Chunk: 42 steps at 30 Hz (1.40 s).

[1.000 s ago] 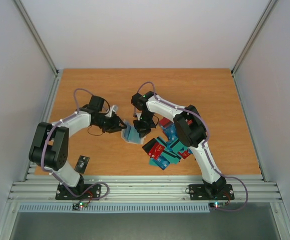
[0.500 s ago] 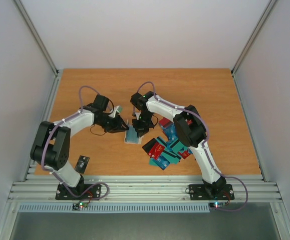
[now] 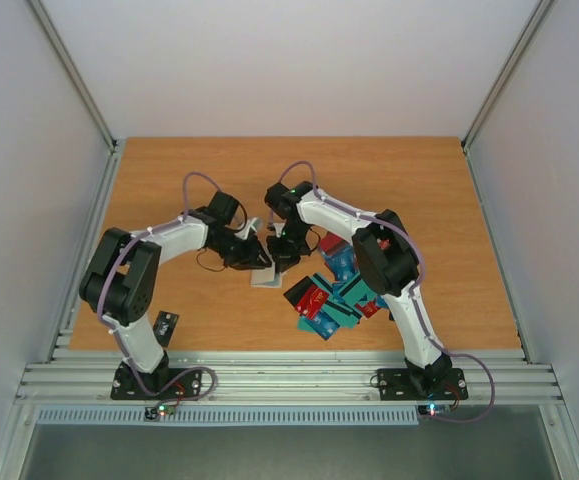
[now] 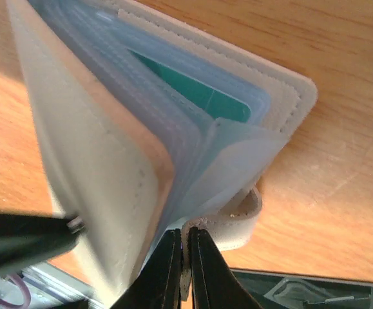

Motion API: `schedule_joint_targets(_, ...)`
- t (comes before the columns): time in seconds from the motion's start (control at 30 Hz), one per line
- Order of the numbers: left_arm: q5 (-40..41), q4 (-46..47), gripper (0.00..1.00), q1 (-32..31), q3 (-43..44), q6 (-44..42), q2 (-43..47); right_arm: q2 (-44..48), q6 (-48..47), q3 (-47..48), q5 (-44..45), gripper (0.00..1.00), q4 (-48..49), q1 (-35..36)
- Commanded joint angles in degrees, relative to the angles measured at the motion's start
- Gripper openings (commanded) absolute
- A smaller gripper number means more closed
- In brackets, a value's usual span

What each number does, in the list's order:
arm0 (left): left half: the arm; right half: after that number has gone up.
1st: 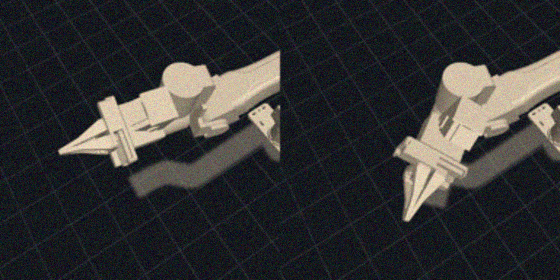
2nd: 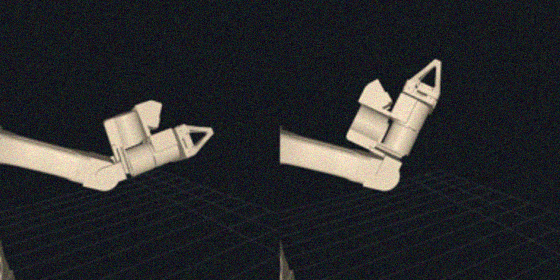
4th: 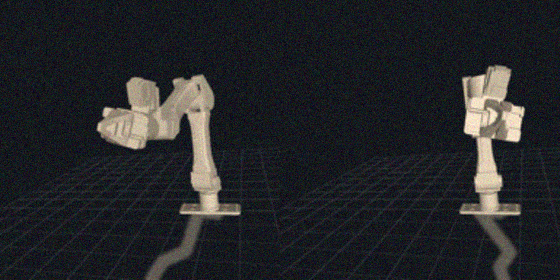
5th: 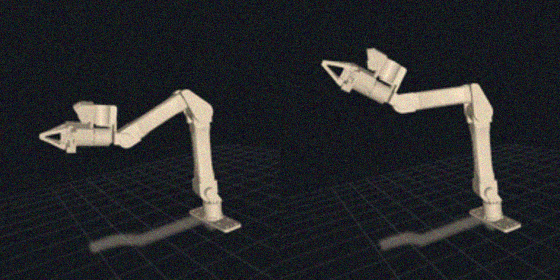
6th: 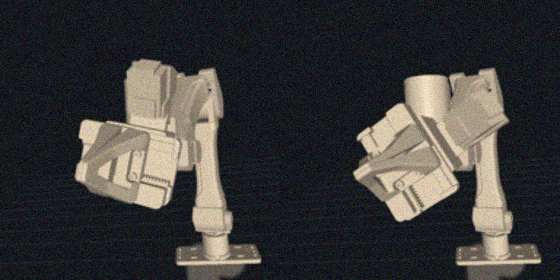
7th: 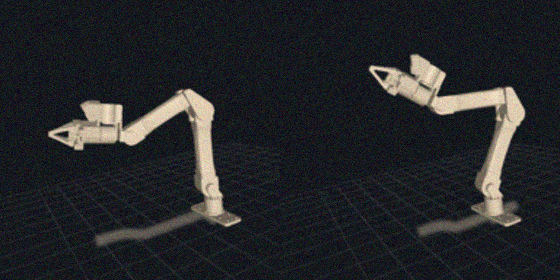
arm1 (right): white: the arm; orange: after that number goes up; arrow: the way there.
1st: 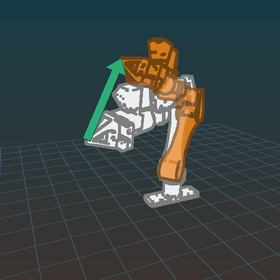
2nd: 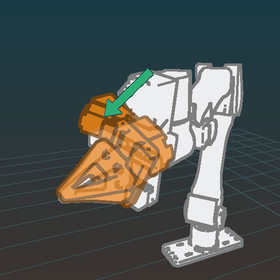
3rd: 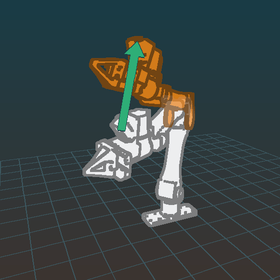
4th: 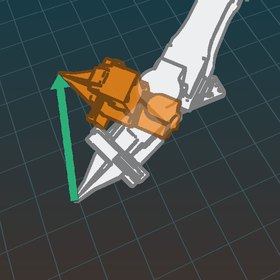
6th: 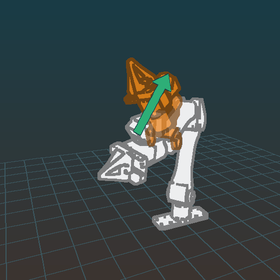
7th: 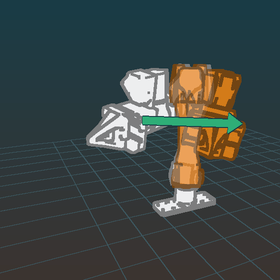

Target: Put the credit cards into the card holder

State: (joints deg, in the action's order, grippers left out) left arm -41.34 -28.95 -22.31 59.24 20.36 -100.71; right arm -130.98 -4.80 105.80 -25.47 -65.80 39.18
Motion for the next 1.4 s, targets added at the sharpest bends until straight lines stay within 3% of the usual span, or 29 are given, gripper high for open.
schedule_joint_targets(0.0, 1.0, 1.8, 0.23, -0.7, 1.1, 0.3, -3.1, 4.1, 0.4, -1.1, -1.1, 0.01, 0.0, -0.8)
schedule_joint_targets(0.57, 3.4, 3.6, 0.24, -0.7, 0.4, 3.6, -2.8, 7.9, -0.6, -6.0, -2.1, 0.01, 0.7, -2.5)
schedule_joint_targets(1.07, 10.1, -10.5, 0.37, 0.9, 7.0, 0.5, 4.0, 8.4, 2.3, -9.8, -5.4, 0.01, 5.0, -3.8)
schedule_joint_targets(1.37, 12.9, -14.1, 0.4, 2.1, 7.5, -3.6, 0.7, 8.6, 3.1, -9.7, -6.7, 0.01, 5.5, -4.1)
